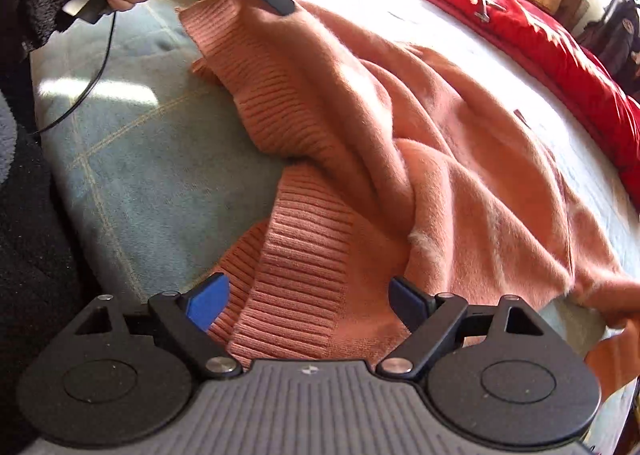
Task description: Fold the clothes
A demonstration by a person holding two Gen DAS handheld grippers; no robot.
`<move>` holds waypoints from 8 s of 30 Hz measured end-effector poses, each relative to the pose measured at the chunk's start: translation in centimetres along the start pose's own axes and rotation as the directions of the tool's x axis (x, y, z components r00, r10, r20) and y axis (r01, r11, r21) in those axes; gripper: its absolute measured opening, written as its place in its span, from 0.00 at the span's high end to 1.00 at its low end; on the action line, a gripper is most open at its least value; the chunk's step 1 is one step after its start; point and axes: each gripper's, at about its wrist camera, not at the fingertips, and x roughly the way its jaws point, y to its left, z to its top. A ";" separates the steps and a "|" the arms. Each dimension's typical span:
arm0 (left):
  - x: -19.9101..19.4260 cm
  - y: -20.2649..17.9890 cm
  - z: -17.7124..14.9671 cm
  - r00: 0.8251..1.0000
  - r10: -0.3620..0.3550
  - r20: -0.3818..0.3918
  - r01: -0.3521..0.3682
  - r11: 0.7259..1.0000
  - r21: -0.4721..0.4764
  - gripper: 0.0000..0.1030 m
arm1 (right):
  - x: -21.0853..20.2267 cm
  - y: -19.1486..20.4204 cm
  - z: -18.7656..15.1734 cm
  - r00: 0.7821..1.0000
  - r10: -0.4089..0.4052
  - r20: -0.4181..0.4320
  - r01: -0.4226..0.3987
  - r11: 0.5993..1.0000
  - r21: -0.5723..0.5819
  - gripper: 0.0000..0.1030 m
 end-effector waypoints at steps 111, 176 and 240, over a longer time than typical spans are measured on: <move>21.6 6.6 16.8 0.936 0.092 -0.339 0.008 0.959 0.283 0.71 | 16.3 -37.6 7.0 0.974 0.176 0.143 -0.215 0.921 0.326 0.57; 20.9 8.5 17.7 0.946 0.011 -0.323 0.075 0.965 0.251 0.57 | 18.1 -36.5 9.7 0.959 0.275 0.072 -0.284 0.930 0.233 0.66; -1.4 12.0 8.9 0.807 0.590 0.019 -0.591 0.807 0.017 0.64 | 6.7 -22.5 1.6 0.940 -0.284 0.188 0.125 0.802 0.585 0.33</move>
